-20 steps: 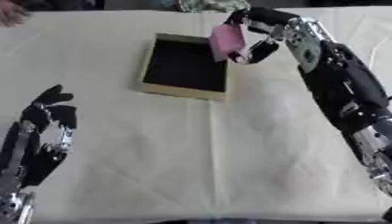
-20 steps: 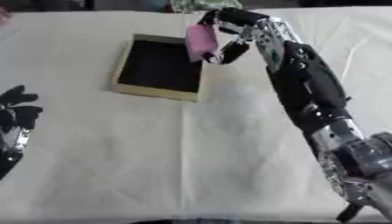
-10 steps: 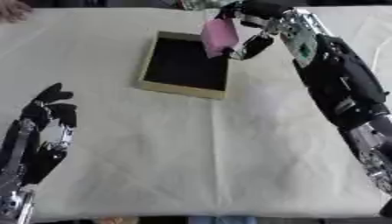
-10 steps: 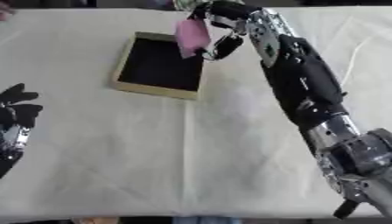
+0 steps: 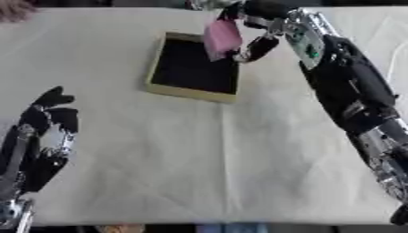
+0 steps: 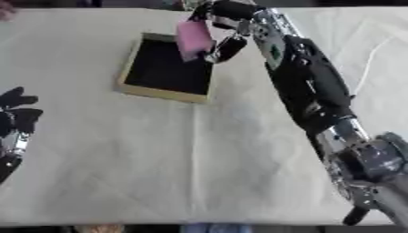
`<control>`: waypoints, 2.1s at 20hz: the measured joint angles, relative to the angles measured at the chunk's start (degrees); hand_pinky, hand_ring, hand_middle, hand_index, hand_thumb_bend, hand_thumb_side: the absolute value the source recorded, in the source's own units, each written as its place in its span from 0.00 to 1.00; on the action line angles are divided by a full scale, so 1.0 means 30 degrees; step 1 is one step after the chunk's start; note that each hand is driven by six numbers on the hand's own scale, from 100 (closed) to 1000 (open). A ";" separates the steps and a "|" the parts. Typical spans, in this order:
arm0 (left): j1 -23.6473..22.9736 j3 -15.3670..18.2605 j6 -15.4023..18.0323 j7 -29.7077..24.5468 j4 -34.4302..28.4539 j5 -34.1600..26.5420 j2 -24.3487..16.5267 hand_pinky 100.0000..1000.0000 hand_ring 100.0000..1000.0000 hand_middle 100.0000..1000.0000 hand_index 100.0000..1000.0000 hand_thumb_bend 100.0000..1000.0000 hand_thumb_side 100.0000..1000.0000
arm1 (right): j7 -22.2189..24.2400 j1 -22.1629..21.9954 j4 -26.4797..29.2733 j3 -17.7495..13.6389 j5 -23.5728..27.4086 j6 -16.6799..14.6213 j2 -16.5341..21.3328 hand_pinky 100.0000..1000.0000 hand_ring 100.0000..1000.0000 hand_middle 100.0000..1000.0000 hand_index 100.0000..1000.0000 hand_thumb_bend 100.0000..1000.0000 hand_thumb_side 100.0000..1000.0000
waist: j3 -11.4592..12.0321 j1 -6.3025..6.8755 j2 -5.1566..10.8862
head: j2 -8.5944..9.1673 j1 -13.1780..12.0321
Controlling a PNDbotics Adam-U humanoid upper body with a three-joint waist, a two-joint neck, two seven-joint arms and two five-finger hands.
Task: Pick up objects on the table and place them in the box.
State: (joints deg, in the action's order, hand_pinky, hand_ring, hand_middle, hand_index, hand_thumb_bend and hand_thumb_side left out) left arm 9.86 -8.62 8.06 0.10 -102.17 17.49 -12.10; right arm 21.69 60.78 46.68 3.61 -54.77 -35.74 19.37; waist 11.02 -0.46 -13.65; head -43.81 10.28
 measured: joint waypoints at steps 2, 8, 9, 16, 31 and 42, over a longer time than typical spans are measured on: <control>0.0038 -0.0001 0.0000 0.0000 -0.0002 -0.0015 0.0005 0.72 0.69 0.74 0.93 0.13 0.69 | 0.0046 -0.0039 -0.0034 -0.0002 -0.0022 0.0046 -0.0143 0.86 0.82 0.77 0.63 0.01 0.17 | 0.0013 0.0003 -0.0038 | 0.0000 0.0011; 0.0050 -0.0001 0.0000 -0.0001 -0.0007 -0.0030 0.0151 0.72 0.69 0.74 0.93 0.13 0.69 | 0.0131 -0.0207 -0.0249 -0.0011 -0.0139 0.0144 -0.0371 0.85 0.81 0.77 0.79 0.07 0.21 | 0.0096 0.0009 -0.0068 | 0.0000 0.0086; 0.0050 -0.0001 0.0000 -0.0001 -0.0007 -0.0030 0.0155 0.72 0.69 0.74 0.93 0.13 0.69 | 0.0146 -0.0245 -0.0265 -0.0012 -0.0170 0.0160 -0.0397 0.86 0.82 0.78 0.86 0.12 0.24 | 0.0096 0.0010 -0.0075 | 0.0000 0.0087; 0.0050 -0.0001 -0.0003 0.0003 -0.0007 -0.0031 0.0159 0.72 0.69 0.74 0.93 0.14 0.69 | 0.0238 -0.0420 -0.0357 0.0091 -0.0197 0.0215 -0.0489 0.87 0.84 0.81 1.00 0.31 0.33 | 0.0054 0.0012 -0.0119 | -0.0002 0.0064; 0.0044 0.0014 -0.0025 0.0027 -0.0007 -0.0031 0.0160 0.72 0.69 0.74 0.93 0.14 0.69 | -0.2569 -0.0505 0.0972 0.0342 0.0224 0.0147 0.0205 0.88 0.88 0.86 1.00 0.35 0.32 | -0.0387 0.0185 -0.0161 | -0.0002 -0.0119; -0.0175 0.0636 -0.0369 0.0871 0.0015 0.0072 0.0174 0.72 0.69 0.73 0.93 0.12 0.69 | -0.2972 -0.1553 0.6674 0.1149 0.6833 0.0641 0.2458 0.85 0.85 0.82 0.98 0.09 0.23 | -0.2329 0.0599 -0.0438 | 0.0002 -0.1560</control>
State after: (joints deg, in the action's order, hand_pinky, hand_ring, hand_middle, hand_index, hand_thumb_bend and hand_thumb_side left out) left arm 9.33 -6.72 6.95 2.71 -102.12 17.70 -11.58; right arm 12.78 56.12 66.71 7.06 -34.27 -33.82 26.75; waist 4.03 1.34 -14.96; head -43.80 5.60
